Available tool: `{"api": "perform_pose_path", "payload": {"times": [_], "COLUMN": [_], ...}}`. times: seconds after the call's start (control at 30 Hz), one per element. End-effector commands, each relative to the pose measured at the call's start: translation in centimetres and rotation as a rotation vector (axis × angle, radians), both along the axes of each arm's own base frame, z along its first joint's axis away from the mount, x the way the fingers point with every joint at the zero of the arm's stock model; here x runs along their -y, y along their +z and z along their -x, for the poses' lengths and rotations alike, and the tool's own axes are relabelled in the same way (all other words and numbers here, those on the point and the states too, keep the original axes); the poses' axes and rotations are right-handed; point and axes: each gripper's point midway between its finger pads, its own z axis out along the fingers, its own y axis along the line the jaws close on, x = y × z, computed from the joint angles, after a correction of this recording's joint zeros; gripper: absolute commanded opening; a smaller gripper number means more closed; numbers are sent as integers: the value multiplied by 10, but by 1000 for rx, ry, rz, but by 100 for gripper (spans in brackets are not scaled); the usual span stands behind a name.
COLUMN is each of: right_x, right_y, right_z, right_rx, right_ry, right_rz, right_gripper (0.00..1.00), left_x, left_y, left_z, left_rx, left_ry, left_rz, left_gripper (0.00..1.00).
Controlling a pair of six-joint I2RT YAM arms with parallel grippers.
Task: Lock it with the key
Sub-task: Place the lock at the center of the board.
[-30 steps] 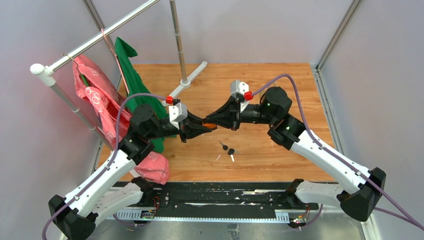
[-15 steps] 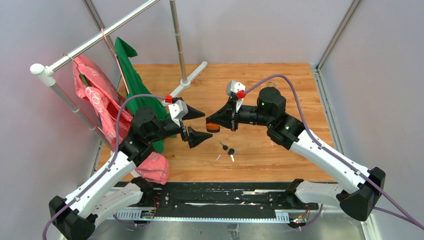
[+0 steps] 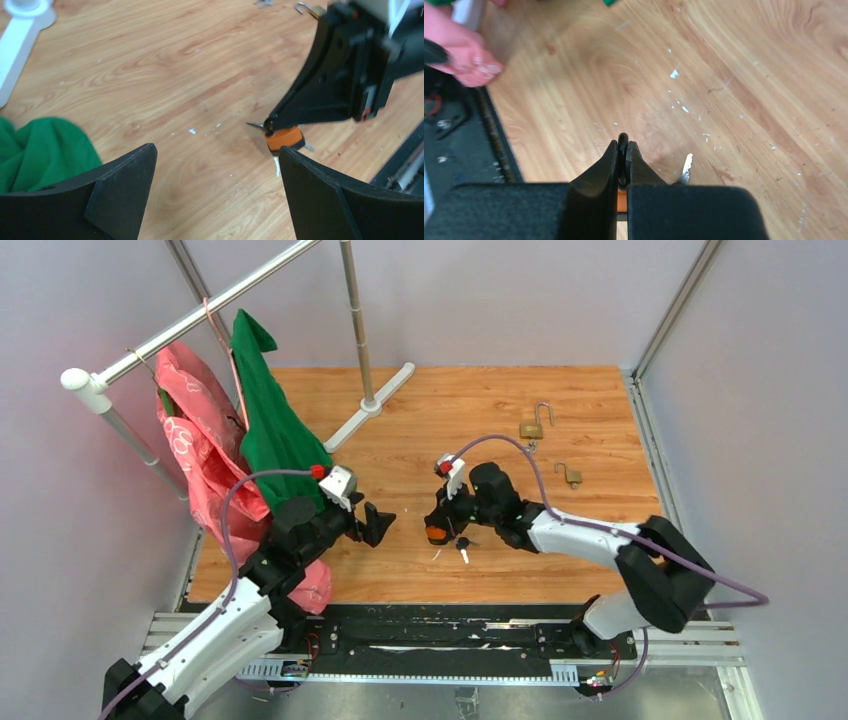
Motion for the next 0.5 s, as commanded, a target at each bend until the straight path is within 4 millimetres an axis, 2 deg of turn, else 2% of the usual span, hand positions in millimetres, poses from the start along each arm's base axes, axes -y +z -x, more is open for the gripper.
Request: {"api": "perform_pose_path", "payload": {"times": [0.0, 0.1, 0.13, 0.23, 0.3, 0.47], "right_x": [-30, -36, -39, -42, -49, -58], "right_y": [25, 15, 24, 24, 23, 4], "right_z": [-35, -45, -49, -60, -63, -63], "right_rx": [225, 336, 408, 501, 517, 611], "right_ry": [-78, -71, -78, -104, -94, -69], "right_rz": [-170, -178, -222, -280, -299, -283], "right_gripper": [0, 0, 0, 0, 0, 0], "left_x": [-22, -25, -27, -32, -33, -38], "left_y": [2, -6, -7, -12, -8, -12], "left_z": [-13, -11, -10, -9, -10, -11], "left_rx": [-5, -15, -15, -25, -10, -16], "left_ry": [174, 188, 194, 220, 226, 253], "left_rz": [139, 168, 178, 208, 222, 243], "left_gripper": [100, 100, 99, 99, 99, 99]}}
